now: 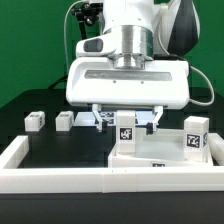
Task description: Assemble square table
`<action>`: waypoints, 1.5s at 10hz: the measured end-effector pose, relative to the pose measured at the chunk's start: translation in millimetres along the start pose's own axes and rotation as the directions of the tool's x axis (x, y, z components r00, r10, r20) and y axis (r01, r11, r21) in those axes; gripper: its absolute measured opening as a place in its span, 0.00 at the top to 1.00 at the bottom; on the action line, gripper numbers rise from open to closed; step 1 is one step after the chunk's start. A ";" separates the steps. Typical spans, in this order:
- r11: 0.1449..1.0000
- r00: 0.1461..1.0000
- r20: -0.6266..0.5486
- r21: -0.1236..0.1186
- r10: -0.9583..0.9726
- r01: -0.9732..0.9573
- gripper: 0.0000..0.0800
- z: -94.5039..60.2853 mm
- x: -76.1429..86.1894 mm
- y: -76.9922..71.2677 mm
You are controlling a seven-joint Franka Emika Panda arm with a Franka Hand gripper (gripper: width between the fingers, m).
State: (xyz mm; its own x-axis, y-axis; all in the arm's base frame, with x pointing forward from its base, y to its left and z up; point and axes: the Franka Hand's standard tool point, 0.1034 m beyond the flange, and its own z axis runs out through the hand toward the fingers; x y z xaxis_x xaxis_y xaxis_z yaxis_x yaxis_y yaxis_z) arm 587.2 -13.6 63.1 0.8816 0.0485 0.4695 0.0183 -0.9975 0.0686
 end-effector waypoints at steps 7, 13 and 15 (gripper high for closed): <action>0.998 0.990 0.143 0.050 0.015 -0.022 0.19 -20.0 9.5 -2.0; 0.991 0.875 0.484 0.125 -0.019 -0.048 0.19 -6.9 10.8 -1.0; 0.991 0.878 0.478 0.124 -0.018 -0.047 0.19 -7.2 11.5 -1.0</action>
Offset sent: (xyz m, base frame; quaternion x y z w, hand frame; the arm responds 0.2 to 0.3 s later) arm -0.0004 -0.0047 0.0233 0.0132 -0.0344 -0.0031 0.9993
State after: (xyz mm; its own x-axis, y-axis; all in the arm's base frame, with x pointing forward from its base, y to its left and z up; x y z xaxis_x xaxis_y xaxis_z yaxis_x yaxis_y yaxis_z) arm 593.9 -11.6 74.7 0.9993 0.0360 -0.0101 0.0353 -0.9974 -0.0633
